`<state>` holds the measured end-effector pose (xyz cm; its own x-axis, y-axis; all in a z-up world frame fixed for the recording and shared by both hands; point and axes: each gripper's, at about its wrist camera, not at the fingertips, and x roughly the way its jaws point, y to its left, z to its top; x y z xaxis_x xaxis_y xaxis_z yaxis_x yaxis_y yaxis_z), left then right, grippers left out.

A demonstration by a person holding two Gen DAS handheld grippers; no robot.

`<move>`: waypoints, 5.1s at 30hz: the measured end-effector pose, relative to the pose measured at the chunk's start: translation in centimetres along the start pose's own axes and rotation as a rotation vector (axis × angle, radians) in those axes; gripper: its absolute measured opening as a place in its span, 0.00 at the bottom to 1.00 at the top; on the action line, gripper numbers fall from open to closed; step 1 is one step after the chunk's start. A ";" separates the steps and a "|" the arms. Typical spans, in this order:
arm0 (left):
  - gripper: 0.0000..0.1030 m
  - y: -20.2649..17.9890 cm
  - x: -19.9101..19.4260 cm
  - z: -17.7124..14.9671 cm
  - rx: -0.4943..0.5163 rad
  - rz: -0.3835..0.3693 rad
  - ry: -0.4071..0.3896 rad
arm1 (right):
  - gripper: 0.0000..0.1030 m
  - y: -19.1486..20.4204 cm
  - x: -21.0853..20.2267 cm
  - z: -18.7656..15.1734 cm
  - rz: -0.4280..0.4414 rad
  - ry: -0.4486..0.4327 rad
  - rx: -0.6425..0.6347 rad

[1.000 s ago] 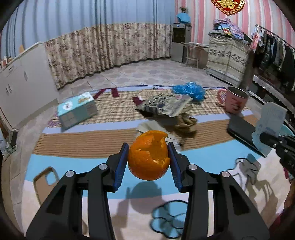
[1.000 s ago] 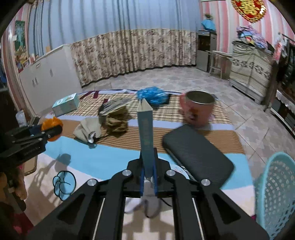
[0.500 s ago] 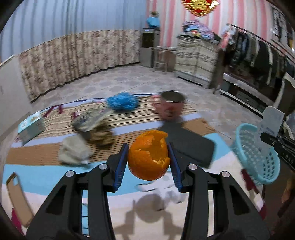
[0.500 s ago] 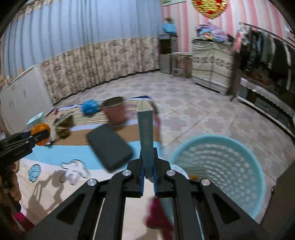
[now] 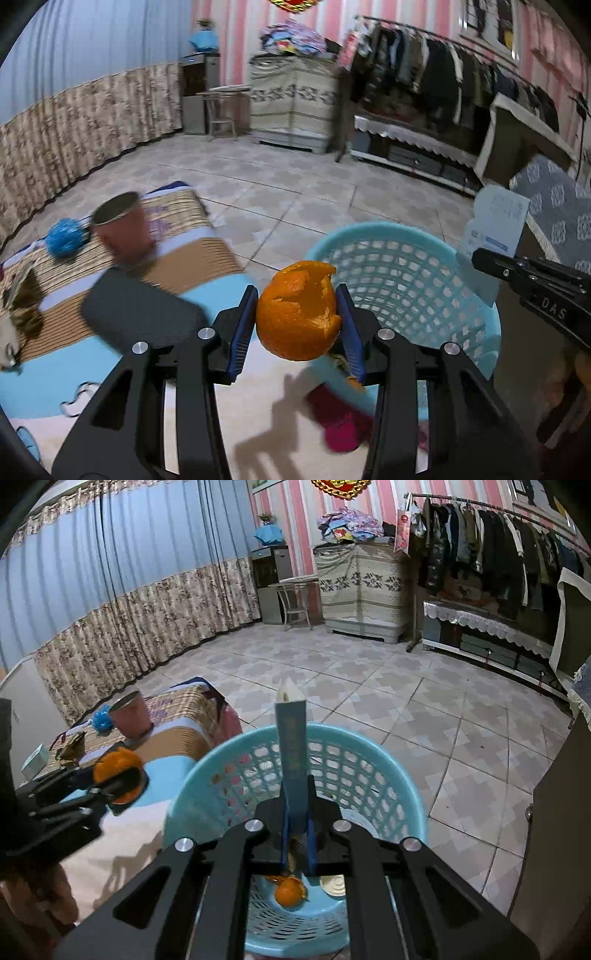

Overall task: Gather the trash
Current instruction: 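Carry the orange and card over the blue basket and open both tools, then grasp the beige cloth with the left tool while the right tool grasps the brown cloth, then carry both cloths over the blue basket and open both tools to drop them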

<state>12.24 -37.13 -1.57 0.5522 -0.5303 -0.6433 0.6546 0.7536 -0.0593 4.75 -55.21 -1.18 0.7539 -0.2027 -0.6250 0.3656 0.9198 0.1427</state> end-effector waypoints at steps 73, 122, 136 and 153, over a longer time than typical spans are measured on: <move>0.76 39.8 -7.2 -10.4 -0.399 0.375 0.111 | 0.93 35.0 10.0 -0.3 0.143 0.058 -0.286; 0.18 44.7 -15.8 -10.1 -0.452 0.472 -0.044 | 0.52 45.2 13.5 -3.4 0.264 0.206 -0.444; 0.18 39.9 -14.9 -9.1 -0.371 0.416 -0.042 | 0.52 34.0 5.5 -1.3 0.212 0.086 -0.348; 0.18 24.4 -12.9 -3.9 -0.134 0.271 -0.090 | 0.52 17.0 -0.1 -0.7 0.056 0.005 -0.173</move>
<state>19.06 -10.34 2.32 0.7446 -0.3310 -0.5796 0.4071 0.9134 0.0014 10.47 -39.28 0.77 0.7675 -0.1480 -0.6238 0.2230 0.9739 0.0434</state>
